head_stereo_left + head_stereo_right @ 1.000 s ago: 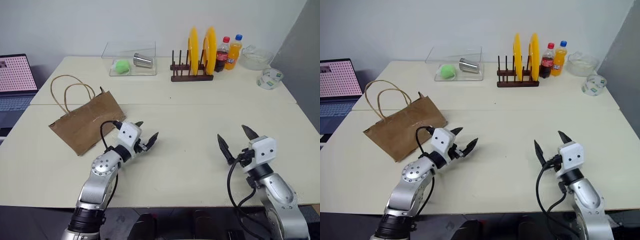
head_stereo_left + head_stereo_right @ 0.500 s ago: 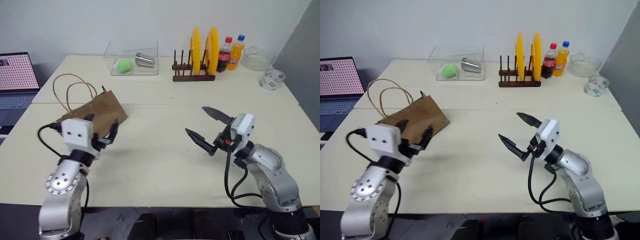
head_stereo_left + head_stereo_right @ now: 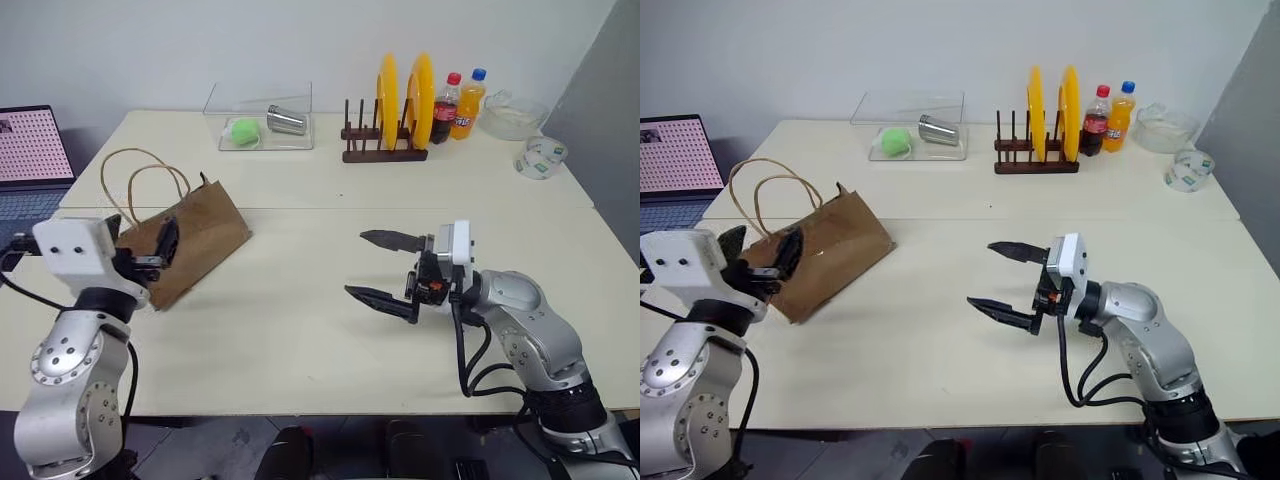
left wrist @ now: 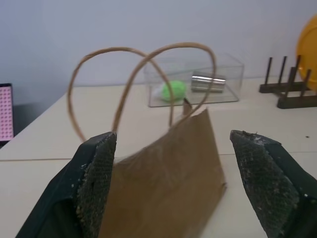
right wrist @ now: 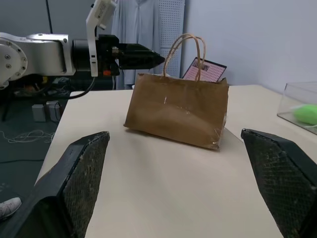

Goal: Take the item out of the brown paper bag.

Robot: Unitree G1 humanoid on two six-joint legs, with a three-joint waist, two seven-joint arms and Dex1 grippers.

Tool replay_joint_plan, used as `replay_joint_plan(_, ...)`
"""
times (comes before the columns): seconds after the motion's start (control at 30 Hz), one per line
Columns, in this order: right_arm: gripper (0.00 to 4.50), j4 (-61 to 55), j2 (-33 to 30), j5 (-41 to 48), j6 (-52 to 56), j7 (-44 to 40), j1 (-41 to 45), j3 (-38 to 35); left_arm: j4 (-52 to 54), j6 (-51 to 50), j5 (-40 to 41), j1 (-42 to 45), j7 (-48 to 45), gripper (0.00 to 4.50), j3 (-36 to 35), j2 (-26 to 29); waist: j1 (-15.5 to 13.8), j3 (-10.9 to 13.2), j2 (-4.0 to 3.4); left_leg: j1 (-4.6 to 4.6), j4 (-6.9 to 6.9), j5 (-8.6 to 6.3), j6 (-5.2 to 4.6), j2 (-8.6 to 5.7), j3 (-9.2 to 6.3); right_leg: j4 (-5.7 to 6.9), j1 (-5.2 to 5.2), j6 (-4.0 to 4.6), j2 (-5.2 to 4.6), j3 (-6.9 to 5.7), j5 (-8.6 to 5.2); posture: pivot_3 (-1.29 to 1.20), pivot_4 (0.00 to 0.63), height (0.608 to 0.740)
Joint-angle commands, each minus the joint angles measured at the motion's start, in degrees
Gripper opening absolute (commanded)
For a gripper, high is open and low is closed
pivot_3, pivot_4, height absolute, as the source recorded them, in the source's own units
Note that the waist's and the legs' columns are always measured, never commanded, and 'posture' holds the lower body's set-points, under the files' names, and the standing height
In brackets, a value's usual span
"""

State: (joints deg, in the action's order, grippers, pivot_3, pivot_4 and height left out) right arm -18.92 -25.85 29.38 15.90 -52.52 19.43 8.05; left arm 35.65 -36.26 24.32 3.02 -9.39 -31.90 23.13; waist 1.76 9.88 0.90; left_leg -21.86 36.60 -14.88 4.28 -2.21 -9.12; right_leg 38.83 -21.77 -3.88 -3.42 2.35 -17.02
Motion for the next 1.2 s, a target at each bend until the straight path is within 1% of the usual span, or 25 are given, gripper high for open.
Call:
replay_joint_plan(0.03,4.5,-1.1,0.4,-0.2,-1.2,-0.5,0.9,-0.2,-1.1,0.0,1.4,2.0,0.4,3.86,-3.5,2.5,0.0,0.0,0.0,0.0,0.0,0.0,0.0,0.0,0.0,0.0,0.0,0.0,0.0,0.0,0.0,0.0,0.15,0.74)
replay_joint_plan(0.2,4.5,-1.0,0.9,-0.9,-1.5,-0.4,1.4,-0.1,-8.8,-1.4,2.1,5.3,-2.5,3.86,-3.0,7.6,0.0,0.0,0.0,0.01,-0.01,0.0,0.01,0.0,0.01,0.01,-0.01,0.0,0.0,0.0,0.0,0.0,0.15,0.74)
replay_joint_plan(0.3,4.5,-1.3,1.2,-1.1,-1.5,-0.3,1.8,-0.1,-13.7,-1.7,2.4,7.7,-3.2,3.86,-3.1,9.6,0.1,0.0,0.0,0.01,-0.01,0.0,0.01,0.0,0.01,0.01,-0.02,0.0,0.0,0.01,0.0,0.0,0.15,0.74)
replay_joint_plan(0.47,4.5,-1.8,1.4,-1.4,-1.3,0.0,2.3,0.0,-18.0,-1.1,1.7,10.7,-3.8,3.86,-1.8,11.3,0.1,0.0,0.01,-0.02,-0.02,0.0,0.01,0.0,-0.01,0.01,-0.08,0.0,0.0,0.01,0.0,0.0,0.15,0.74)
replay_joint_plan(0.67,4.5,-2.4,1.1,-1.5,-1.1,0.2,2.4,-0.2,-23.1,-0.3,1.0,12.9,-4.8,3.86,-2.2,14.0,0.1,0.0,0.02,-0.03,-0.04,0.0,0.02,0.0,-0.01,0.02,-0.13,0.0,0.0,0.02,0.0,0.0,0.15,0.74)
replay_joint_plan(0.93,4.5,-3.4,1.2,-1.2,-0.3,0.3,3.6,0.0,-34.9,0.8,0.1,21.1,-9.2,3.86,1.9,18.5,0.1,0.0,0.03,-0.08,-0.08,0.0,0.02,-0.01,0.0,0.04,-0.23,0.0,0.0,0.03,0.0,0.0,0.15,0.74)
replay_joint_plan(1.2,4.5,-4.8,0.8,-0.9,0.8,0.6,3.7,-0.4,-44.0,2.7,-1.1,27.4,-13.6,3.86,5.3,21.5,0.1,0.0,0.03,-0.12,-0.19,0.01,0.04,0.0,0.02,0.06,-0.37,0.01,0.0,0.06,0.0,0.0,0.15,0.74)
